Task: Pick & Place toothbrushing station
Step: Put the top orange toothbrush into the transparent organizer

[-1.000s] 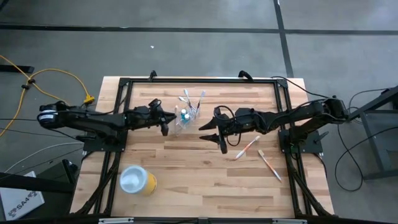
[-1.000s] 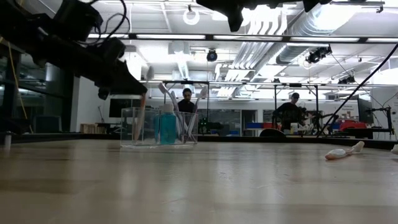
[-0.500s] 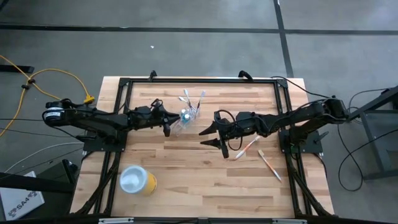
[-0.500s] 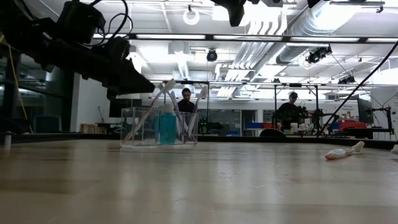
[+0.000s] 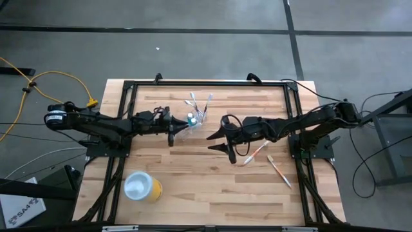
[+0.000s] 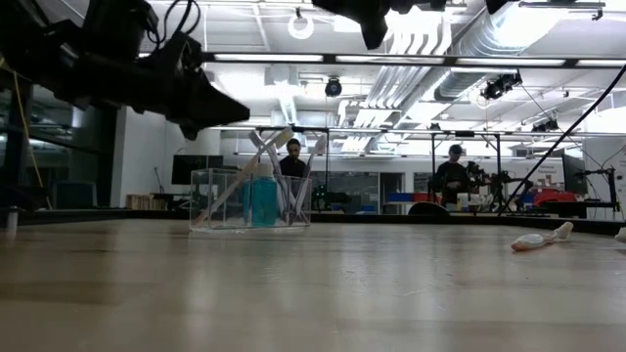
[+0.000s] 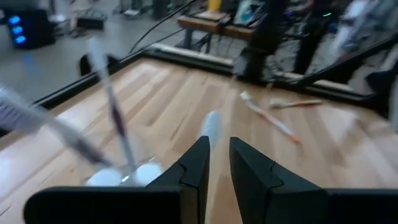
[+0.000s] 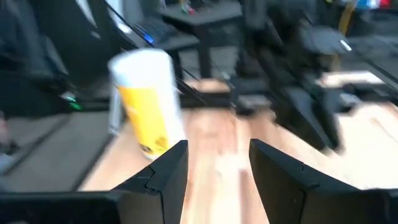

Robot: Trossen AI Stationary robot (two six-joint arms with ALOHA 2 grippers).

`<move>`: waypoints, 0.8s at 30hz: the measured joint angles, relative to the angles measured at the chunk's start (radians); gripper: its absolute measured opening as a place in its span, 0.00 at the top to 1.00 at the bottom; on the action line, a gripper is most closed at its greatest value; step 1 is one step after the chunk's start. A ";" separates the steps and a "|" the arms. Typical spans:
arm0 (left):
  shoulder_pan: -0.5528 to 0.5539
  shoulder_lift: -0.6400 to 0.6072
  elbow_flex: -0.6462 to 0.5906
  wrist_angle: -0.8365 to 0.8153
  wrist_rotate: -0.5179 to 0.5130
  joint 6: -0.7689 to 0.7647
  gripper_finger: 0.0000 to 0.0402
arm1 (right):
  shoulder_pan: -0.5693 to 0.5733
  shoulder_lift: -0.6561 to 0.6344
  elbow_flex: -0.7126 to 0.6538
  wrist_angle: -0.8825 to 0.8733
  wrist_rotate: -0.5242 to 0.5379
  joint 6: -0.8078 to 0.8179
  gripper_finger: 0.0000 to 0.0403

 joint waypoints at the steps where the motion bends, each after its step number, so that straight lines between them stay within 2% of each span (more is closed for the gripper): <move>1: -0.007 0.000 0.000 0.014 0.015 0.006 0.85 | 0.000 0.000 0.000 -0.024 0.022 0.000 0.60; 5: -0.041 0.000 0.003 0.074 0.054 0.024 0.85 | -0.009 0.000 0.000 -0.144 0.155 0.028 0.60; 7: -0.058 0.000 0.019 0.082 0.055 0.024 0.85 | -0.017 0.000 0.000 -0.204 0.189 0.061 0.60; 16: -0.125 0.000 0.087 0.113 0.056 0.050 0.85 | -0.019 0.000 0.000 -0.406 0.159 0.052 0.60; 22: -0.154 0.000 0.088 0.149 0.150 0.119 0.85 | -0.017 0.000 0.000 -0.598 0.123 0.076 0.60; 24: -0.162 0.002 0.088 0.149 0.149 0.143 0.85 | -0.015 0.000 0.000 -0.661 0.123 0.078 0.60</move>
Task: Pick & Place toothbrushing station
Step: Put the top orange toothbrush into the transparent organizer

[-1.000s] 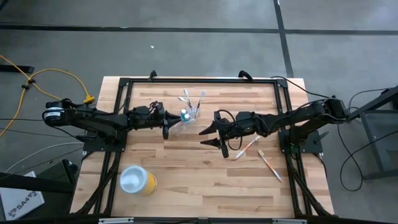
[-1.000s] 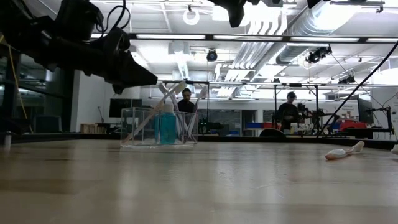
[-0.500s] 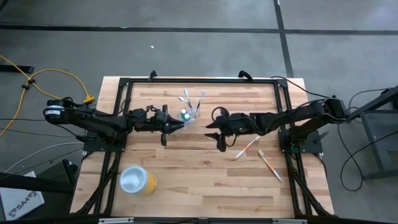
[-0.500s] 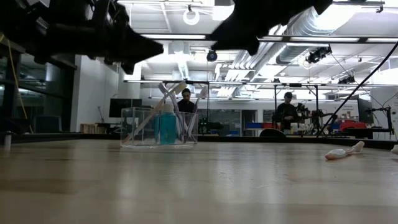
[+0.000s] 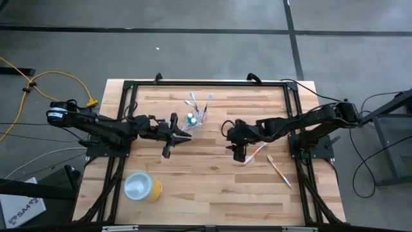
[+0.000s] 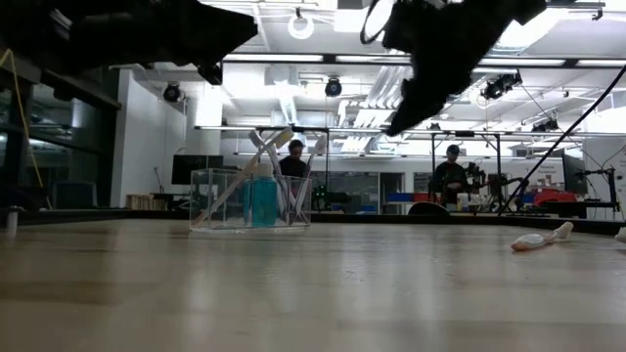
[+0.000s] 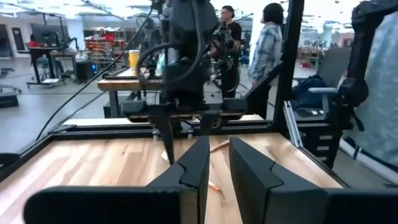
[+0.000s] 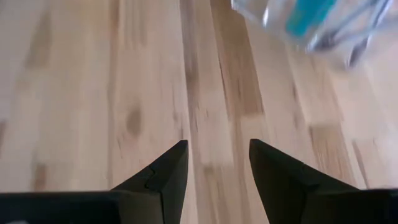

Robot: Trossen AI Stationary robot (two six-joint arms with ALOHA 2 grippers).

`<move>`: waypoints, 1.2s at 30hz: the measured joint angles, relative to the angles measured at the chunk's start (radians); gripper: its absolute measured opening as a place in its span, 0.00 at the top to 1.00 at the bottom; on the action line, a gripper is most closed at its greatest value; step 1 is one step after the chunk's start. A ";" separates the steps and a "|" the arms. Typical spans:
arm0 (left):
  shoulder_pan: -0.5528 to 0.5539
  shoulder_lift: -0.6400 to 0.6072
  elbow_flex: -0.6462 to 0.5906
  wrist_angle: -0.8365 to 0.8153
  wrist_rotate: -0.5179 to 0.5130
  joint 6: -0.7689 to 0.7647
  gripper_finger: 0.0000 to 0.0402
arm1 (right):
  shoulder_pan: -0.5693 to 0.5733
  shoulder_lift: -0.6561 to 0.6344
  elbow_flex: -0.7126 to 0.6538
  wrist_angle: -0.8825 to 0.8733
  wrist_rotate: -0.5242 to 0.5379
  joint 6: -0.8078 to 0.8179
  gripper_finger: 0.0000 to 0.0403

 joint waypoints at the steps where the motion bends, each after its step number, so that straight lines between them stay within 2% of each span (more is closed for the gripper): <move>1: -0.003 0.003 0.000 0.001 -0.004 0.001 0.85 | 0.002 0.000 0.000 -0.026 0.001 0.000 0.60; 8: 0.004 0.053 0.016 -0.003 -0.026 -0.029 0.85 | 0.015 0.000 0.000 -0.185 0.003 0.006 0.60; 14: -0.012 0.169 0.106 -0.031 -0.015 -0.030 0.85 | 0.041 0.000 0.000 -0.351 0.011 0.057 0.60; 19: -0.034 0.260 0.187 -0.065 -0.011 0.010 0.85 | 0.084 0.000 0.000 -0.495 0.066 0.098 0.61; 24: -0.041 0.282 0.209 -0.063 -0.011 0.012 0.85 | 0.126 0.000 0.000 -0.611 0.108 0.121 0.63; 36: -0.040 0.283 0.209 -0.064 -0.013 -0.012 0.85 | 0.186 0.000 -0.001 -0.667 0.110 0.136 0.63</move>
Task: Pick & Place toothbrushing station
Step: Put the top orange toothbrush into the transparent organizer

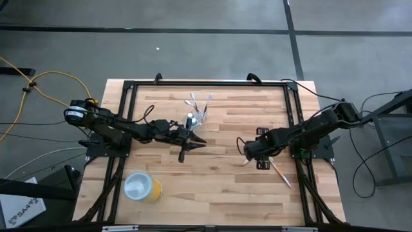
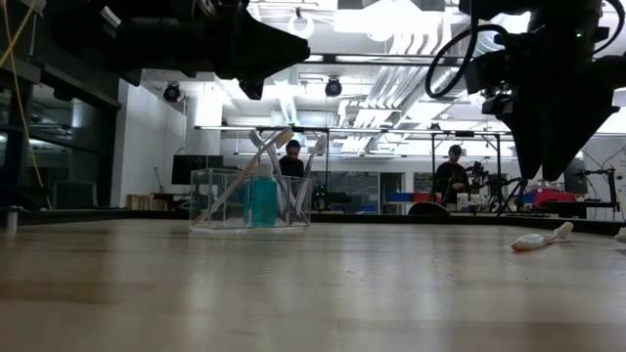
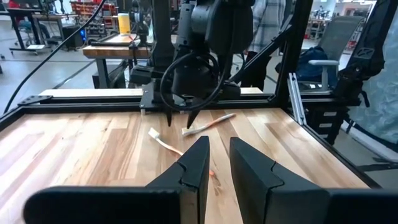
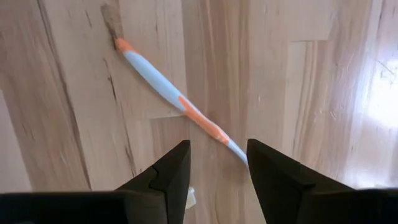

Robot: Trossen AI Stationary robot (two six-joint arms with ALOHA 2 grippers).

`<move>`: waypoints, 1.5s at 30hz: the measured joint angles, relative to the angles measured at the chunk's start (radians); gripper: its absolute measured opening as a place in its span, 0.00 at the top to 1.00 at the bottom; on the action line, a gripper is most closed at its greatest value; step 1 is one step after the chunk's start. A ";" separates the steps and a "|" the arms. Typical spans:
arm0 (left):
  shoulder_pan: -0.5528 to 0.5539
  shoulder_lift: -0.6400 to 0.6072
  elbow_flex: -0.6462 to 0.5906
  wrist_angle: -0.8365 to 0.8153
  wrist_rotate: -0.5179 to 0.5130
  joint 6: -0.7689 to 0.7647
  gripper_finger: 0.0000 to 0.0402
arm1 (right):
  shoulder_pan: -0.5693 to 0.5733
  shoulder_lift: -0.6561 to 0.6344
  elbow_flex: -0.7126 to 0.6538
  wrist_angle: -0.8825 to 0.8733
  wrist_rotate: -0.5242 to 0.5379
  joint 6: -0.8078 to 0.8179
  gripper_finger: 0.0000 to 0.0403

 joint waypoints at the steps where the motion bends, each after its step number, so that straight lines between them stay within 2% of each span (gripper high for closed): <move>1: 0.000 0.000 0.000 0.000 0.000 -0.004 0.85 | 0.001 0.000 -0.003 0.005 -0.001 0.000 0.63; 9: 0.000 0.000 0.000 0.000 -0.002 -0.006 0.85 | 0.000 0.000 -0.069 0.073 -0.053 0.003 0.63; 16: 0.000 0.000 0.000 0.000 -0.002 -0.006 0.85 | 0.000 0.000 -0.091 0.088 -0.026 -0.004 0.63; 30: 0.002 0.000 0.000 0.000 -0.002 -0.014 0.85 | -0.001 0.000 -0.173 0.254 -0.052 -0.057 0.63; 45: 0.002 0.000 -0.001 0.000 0.000 -0.013 0.85 | -0.072 0.048 -0.187 0.328 -0.084 -0.134 0.63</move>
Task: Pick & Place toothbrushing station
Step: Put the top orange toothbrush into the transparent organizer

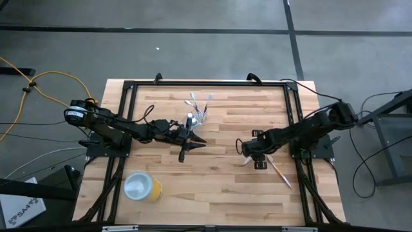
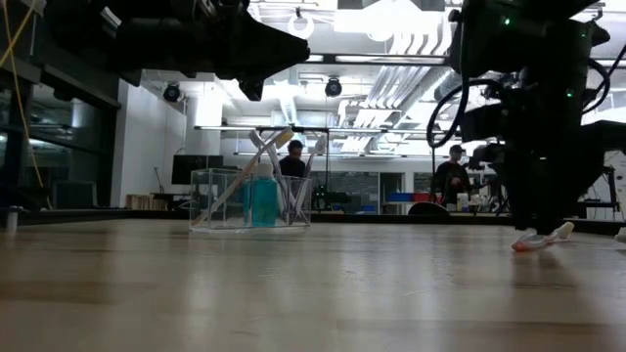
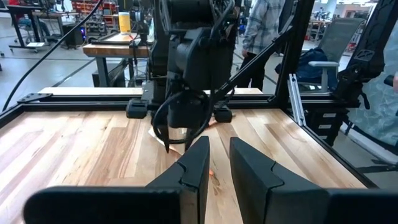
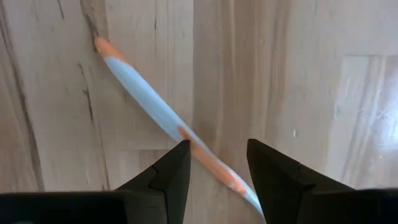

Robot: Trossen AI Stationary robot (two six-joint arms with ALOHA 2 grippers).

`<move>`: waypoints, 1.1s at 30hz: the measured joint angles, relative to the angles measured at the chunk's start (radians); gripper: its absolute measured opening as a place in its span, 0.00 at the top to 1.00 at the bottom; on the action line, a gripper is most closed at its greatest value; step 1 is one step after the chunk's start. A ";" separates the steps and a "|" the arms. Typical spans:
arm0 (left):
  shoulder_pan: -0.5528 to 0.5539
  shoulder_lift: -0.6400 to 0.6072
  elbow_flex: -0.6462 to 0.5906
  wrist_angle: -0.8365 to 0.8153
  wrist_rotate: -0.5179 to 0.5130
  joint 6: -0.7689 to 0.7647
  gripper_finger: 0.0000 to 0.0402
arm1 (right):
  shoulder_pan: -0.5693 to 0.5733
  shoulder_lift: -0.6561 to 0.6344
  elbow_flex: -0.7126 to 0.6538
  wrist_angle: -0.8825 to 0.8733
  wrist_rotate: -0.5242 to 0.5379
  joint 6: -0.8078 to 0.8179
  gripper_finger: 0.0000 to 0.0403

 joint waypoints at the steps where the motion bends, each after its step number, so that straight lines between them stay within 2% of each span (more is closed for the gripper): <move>1: 0.000 0.000 0.000 0.000 0.001 0.000 0.85 | -0.003 0.005 0.000 0.001 -0.009 -0.002 0.63; 10: 0.000 0.000 0.000 0.001 0.001 0.000 0.85 | -0.001 0.061 0.003 0.009 -0.067 -0.002 0.63; 19: 0.000 0.000 0.000 0.000 0.000 0.001 0.85 | -0.001 0.062 0.001 0.029 -0.070 -0.021 0.64; 23: 0.000 0.000 0.000 0.000 -0.001 0.001 0.85 | -0.001 0.063 0.001 0.033 -0.075 -0.028 0.71; 33: 0.000 0.000 0.000 0.000 -0.003 0.001 0.85 | -0.047 0.061 0.003 0.054 -0.084 -0.029 0.96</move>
